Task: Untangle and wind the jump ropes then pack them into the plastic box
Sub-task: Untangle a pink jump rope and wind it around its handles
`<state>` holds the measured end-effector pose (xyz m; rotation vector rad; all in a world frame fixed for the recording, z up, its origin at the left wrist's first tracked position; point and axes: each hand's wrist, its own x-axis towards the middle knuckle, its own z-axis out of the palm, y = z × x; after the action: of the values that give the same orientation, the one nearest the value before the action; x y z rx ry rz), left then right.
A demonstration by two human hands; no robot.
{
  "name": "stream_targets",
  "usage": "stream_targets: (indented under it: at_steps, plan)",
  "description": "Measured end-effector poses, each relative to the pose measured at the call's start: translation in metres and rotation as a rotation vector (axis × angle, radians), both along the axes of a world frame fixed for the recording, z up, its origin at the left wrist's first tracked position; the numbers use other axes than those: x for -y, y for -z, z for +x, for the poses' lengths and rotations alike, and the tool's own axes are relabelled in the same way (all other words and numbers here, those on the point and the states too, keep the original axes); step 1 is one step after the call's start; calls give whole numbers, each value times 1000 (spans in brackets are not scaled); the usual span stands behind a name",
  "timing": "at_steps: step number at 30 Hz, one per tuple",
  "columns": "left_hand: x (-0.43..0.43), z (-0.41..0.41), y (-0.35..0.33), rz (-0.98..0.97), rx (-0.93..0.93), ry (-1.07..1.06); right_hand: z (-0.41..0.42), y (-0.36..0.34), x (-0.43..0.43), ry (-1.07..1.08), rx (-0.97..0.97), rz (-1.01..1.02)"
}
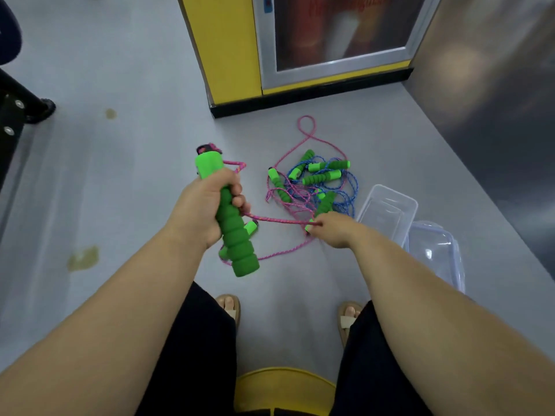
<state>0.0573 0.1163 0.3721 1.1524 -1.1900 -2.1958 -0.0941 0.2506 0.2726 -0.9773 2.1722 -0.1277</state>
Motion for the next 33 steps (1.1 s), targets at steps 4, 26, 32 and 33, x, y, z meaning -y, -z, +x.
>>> stream_targets:
  at_steps: [4,26,32,33]
  plan:
    - [3,14,4,-175,150,113,-14,12,1,359,-77,-169]
    - [-25,-7,1,-97,-41,256,7,-46,1,76,114,-478]
    - [15,1,-13,80,-261,-95,-14,7,1,320,43,-154]
    - [22,2,-10,79,-226,-132,-16,11,2,392,-8,-235]
